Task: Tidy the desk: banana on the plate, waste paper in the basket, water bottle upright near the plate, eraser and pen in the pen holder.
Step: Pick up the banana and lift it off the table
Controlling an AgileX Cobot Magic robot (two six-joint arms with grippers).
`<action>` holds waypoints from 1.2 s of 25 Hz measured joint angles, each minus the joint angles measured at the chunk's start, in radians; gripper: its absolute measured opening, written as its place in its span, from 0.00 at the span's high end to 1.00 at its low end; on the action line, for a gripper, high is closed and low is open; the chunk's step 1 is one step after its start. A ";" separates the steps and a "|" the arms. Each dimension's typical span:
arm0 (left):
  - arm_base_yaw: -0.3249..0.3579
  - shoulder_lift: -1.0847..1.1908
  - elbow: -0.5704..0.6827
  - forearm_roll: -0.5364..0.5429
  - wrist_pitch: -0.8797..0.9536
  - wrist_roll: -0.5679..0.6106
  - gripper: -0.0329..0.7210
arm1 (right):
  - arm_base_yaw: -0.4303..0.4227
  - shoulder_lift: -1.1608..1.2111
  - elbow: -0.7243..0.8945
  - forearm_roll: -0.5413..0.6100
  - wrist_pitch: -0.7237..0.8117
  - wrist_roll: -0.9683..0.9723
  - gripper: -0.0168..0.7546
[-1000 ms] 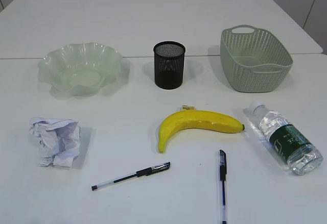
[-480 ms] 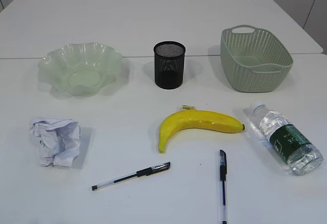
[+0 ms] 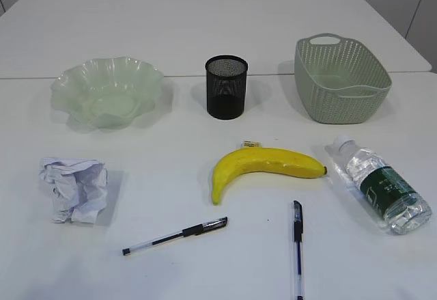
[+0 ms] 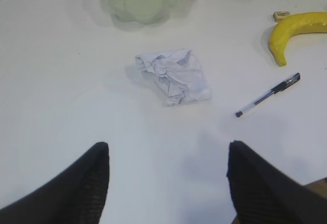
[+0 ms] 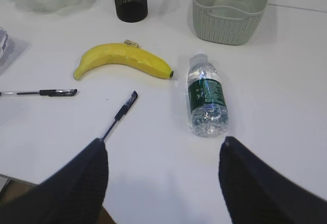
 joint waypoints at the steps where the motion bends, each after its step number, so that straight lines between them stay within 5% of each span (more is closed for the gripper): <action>1: 0.000 0.029 -0.018 0.000 -0.002 0.000 0.27 | 0.000 0.015 -0.008 0.000 -0.013 0.000 0.32; 30: -0.034 0.877 -0.469 -0.063 -0.094 0.136 0.27 | 0.000 0.192 -0.036 0.002 -0.172 -0.044 0.32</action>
